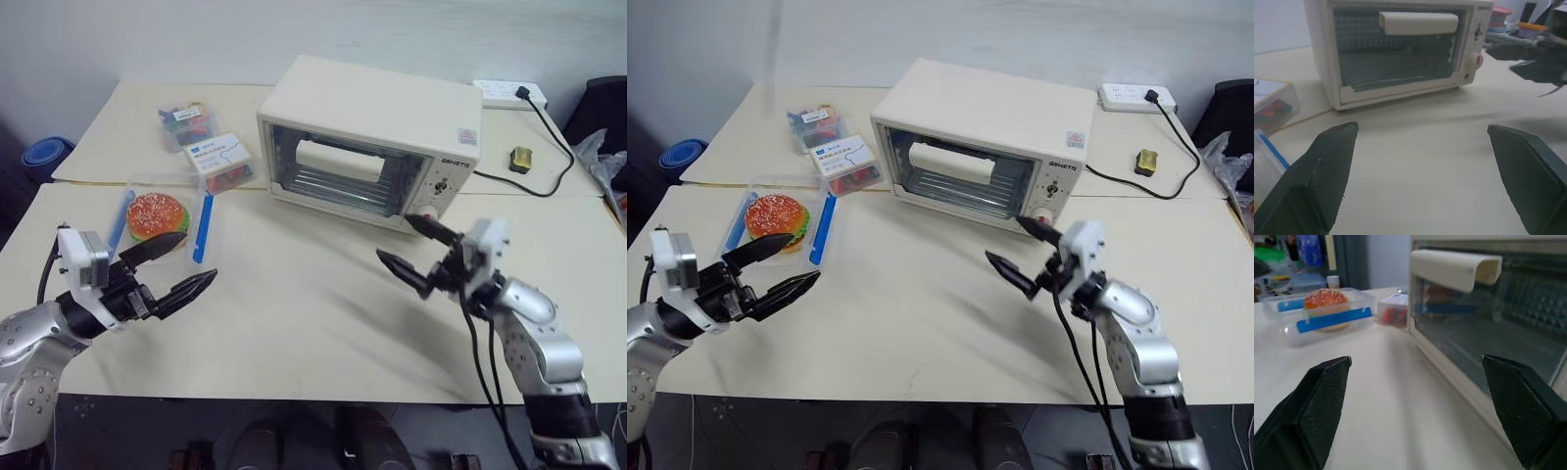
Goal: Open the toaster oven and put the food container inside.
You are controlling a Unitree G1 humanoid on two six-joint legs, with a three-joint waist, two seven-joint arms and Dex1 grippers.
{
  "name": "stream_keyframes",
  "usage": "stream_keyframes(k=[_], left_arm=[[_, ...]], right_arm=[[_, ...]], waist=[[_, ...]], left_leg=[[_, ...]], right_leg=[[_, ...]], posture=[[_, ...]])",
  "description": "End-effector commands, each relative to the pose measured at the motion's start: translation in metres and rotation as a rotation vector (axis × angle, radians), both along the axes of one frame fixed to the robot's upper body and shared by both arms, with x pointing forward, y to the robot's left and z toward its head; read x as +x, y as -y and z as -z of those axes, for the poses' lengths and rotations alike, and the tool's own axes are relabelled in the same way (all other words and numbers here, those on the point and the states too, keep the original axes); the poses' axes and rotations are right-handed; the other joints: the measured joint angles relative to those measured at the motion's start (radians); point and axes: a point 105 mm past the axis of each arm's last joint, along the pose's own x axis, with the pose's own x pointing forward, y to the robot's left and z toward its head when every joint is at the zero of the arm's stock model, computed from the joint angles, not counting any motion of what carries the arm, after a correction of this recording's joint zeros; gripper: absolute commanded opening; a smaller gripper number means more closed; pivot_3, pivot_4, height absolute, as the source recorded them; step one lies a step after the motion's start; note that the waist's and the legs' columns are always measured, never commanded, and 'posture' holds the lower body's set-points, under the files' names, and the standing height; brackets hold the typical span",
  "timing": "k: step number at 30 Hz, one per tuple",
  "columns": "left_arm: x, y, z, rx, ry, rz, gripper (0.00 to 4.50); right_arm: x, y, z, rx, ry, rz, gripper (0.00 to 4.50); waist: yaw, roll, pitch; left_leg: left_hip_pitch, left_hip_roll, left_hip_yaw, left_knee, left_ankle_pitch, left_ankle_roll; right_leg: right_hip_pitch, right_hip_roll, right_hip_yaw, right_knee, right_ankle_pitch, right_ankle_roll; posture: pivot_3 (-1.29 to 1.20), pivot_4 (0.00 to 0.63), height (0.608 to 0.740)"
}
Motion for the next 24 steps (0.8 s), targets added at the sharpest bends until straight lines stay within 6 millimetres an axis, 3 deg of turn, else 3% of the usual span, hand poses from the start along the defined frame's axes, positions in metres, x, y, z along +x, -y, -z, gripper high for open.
stream_keyframes(k=[1,5,12,16,19,24], left_arm=[[-0.002,0.006,-0.013,-0.011,0.028,0.035,4.50],[-0.004,0.014,-0.007,-0.013,0.005,0.054,4.50],[-0.005,0.019,0.001,-0.021,-0.013,0.054,4.50],[-0.004,0.019,0.002,-0.021,-0.017,0.052,4.50],[-0.002,0.018,-0.001,-0.042,-0.009,0.055,4.50],[0.001,0.023,-0.004,-0.038,-0.002,0.080,4.50]], right_arm=[[0.010,-0.020,-0.020,0.019,0.015,0.003,4.43],[0.021,-0.036,-0.039,0.056,0.039,0.024,4.43],[0.009,-0.055,-0.049,0.073,0.095,-0.048,4.43],[0.002,-0.054,-0.044,0.074,0.064,-0.065,4.43],[-0.001,-0.041,-0.030,0.045,-0.015,-0.036,4.43],[0.009,-0.030,-0.027,0.033,-0.042,0.035,4.43]], waist=[[0.000,0.000,0.000],[-0.001,0.000,0.000],[-0.002,0.000,0.000],[-0.002,0.000,0.000],[-0.001,0.000,0.000],[-0.002,0.000,0.000]], left_leg=[[-0.001,0.000,0.000,0.000,0.000,0.000],[-0.002,0.000,0.000,0.000,0.000,0.000],[-0.001,0.000,0.000,0.000,0.000,0.000],[-0.001,0.000,0.000,0.000,0.000,0.000],[-0.001,0.000,0.000,0.000,0.000,0.000],[-0.001,0.000,0.000,0.001,0.000,0.000]], right_leg=[[-0.001,0.000,0.000,0.000,0.000,0.000],[-0.001,0.000,0.000,-0.001,0.000,0.000],[-0.001,0.000,0.000,0.000,0.000,0.000],[-0.001,0.000,0.000,0.000,0.000,0.000],[-0.001,0.000,0.000,0.000,0.000,0.000],[-0.001,0.000,0.000,0.000,0.000,0.000]], posture=[[0.00,0.150,0.740],[0.00,0.150,0.740],[0.00,0.150,0.740],[0.00,0.150,0.740],[0.00,0.150,0.740],[0.00,0.150,0.740]])
